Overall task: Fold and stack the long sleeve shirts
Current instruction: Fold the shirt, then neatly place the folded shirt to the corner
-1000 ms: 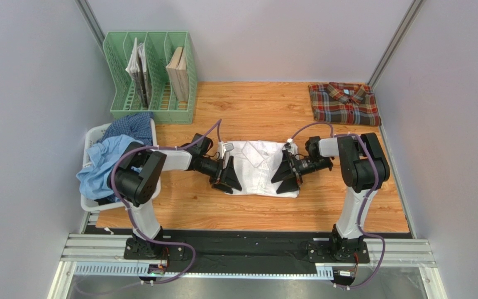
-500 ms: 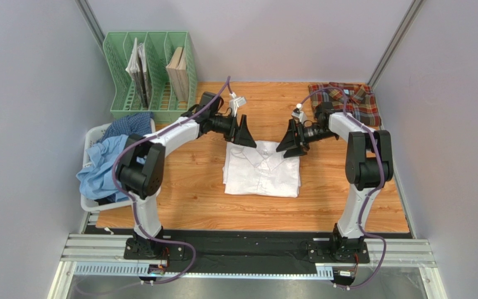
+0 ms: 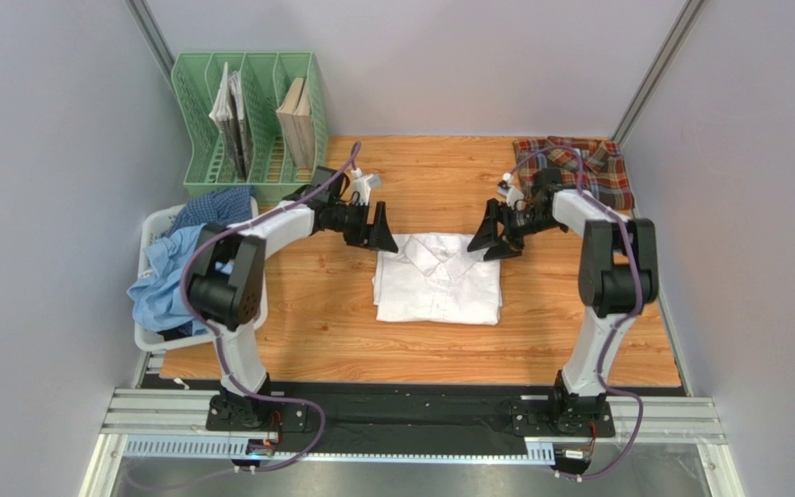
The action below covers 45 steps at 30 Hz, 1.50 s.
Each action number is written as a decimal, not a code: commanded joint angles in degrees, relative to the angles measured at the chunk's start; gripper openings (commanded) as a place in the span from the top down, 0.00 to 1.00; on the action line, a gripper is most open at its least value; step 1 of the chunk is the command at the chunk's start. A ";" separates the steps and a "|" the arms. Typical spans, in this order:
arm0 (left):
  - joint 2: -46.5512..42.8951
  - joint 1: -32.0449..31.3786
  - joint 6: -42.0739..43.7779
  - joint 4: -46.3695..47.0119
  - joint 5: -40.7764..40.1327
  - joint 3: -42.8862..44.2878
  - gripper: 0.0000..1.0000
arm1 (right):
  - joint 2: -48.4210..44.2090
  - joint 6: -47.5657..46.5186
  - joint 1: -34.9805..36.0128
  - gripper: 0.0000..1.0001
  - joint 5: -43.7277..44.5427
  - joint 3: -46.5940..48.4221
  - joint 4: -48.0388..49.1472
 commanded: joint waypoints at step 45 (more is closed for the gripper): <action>3.60 -42.46 49.58 3.22 -28.30 13.59 1.00 | -17.34 28.97 -14.79 0.02 0.58 -42.44 32.05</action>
